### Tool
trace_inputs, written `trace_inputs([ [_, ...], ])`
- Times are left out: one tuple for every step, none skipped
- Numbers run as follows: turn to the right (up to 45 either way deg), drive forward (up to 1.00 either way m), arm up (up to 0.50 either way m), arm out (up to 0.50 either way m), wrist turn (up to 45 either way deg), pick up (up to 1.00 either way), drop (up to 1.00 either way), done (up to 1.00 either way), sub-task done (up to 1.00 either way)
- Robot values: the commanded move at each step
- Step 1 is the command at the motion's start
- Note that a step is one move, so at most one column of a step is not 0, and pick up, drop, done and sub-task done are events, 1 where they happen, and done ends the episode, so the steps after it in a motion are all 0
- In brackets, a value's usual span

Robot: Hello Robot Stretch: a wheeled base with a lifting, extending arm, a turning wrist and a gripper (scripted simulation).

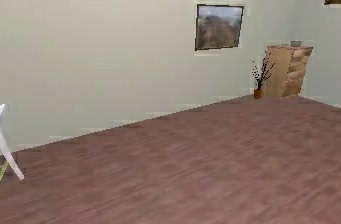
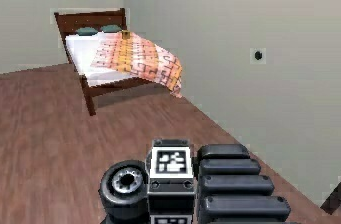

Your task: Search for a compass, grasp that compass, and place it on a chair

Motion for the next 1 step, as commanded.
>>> trace_inputs([
  [-39.0,0.00,0.00,0.00,0.0,0.00,0.00,0.00,0.00],
])
